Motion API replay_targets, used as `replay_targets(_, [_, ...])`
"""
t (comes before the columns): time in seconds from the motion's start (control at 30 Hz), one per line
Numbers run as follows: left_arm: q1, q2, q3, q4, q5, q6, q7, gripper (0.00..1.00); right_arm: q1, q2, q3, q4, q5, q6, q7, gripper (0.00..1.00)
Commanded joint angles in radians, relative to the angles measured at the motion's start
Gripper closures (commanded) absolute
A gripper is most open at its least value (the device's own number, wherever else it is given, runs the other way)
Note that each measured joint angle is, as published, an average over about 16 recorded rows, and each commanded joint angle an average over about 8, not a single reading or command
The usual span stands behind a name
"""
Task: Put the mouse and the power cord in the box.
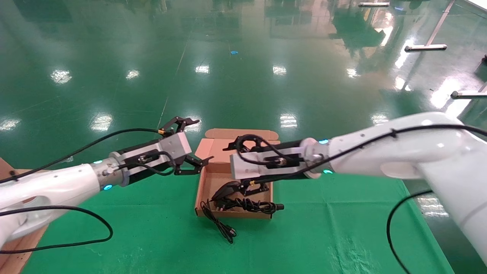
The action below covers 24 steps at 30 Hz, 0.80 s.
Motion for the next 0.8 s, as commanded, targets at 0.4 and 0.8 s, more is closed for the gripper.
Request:
replay_targets(0.4, [0.103, -0.134, -0.102, -0.241, -0.043, 0.158, -0.290, 0.00, -0.146, 0.165, 0.148, 0.178, 0.155, -0.117, 0.174, 0.00])
replay_targets(0.8, [0.198, -0.258, -0.197, -0.465, -0.082, 0.305, -0.558, 0.00, -0.282, 0.319, 0.285, 0.346, 0.299, -0.225, 0.335, 0.00])
